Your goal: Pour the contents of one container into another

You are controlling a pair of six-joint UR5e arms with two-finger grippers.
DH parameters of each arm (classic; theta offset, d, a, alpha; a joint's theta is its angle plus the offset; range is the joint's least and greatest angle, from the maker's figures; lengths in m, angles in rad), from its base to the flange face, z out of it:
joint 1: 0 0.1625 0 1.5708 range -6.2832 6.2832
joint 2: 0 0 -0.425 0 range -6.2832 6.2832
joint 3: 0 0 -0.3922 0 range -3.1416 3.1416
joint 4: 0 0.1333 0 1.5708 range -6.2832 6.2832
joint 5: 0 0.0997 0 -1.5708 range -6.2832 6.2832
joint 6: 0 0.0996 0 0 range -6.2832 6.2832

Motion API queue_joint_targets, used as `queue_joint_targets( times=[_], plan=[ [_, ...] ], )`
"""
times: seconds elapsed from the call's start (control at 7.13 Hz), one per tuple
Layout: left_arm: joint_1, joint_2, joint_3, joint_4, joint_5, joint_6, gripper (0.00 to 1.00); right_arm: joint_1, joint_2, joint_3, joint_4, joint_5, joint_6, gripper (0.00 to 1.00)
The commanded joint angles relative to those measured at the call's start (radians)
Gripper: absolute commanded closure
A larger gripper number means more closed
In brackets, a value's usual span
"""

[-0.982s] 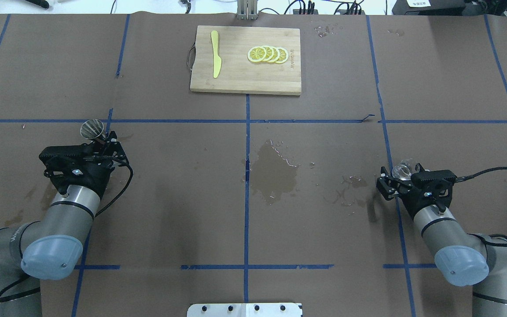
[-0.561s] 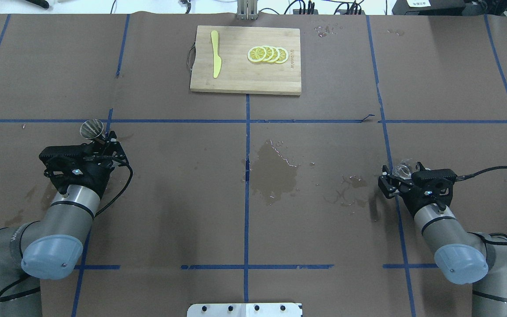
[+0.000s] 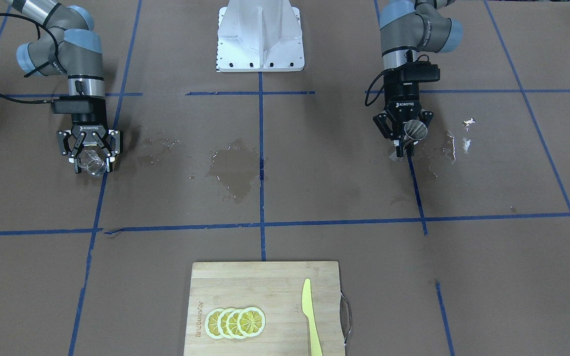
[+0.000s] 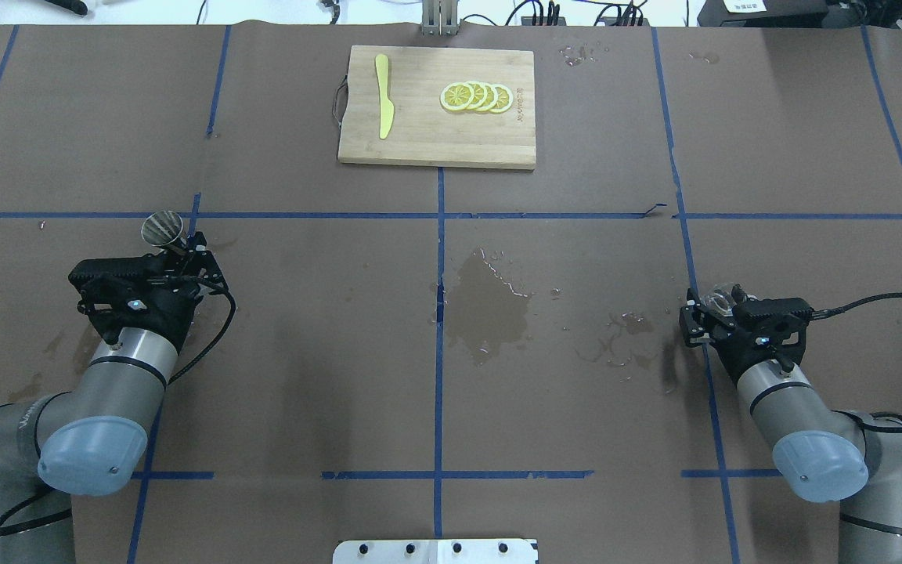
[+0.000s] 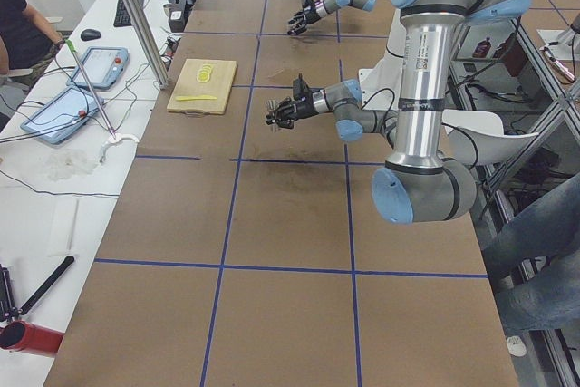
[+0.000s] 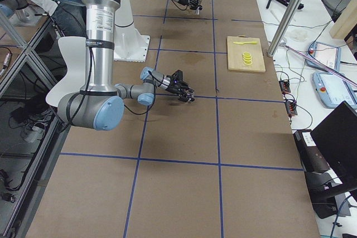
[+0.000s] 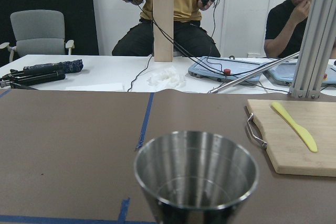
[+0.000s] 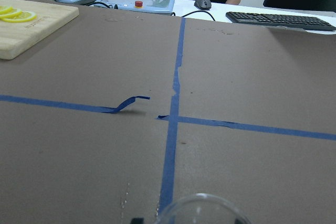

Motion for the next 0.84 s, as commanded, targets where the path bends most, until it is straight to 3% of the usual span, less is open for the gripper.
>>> queue_joint_targets(
  times=[0.0,0.14,0.28,0.42,0.7],
  plan=[
    [0.000,-0.012,0.011,0.000,0.000,-0.001,1.00,0.000,0.000,-0.002,-0.001,0.004,0.000,0.45],
    [0.000,-0.013,0.015,0.000,0.000,-0.001,1.00,0.002,-0.001,-0.002,-0.001,0.004,-0.002,0.46],
    [0.000,-0.014,0.015,0.000,0.000,-0.001,1.00,0.011,0.000,0.007,-0.001,0.015,-0.019,0.76],
    [0.000,-0.015,0.015,0.000,0.000,-0.001,1.00,0.040,0.000,0.032,0.000,0.054,-0.060,0.99],
    [0.000,-0.026,0.017,0.000,0.000,-0.001,1.00,0.083,-0.006,0.093,0.000,0.104,-0.102,1.00]
  ],
)
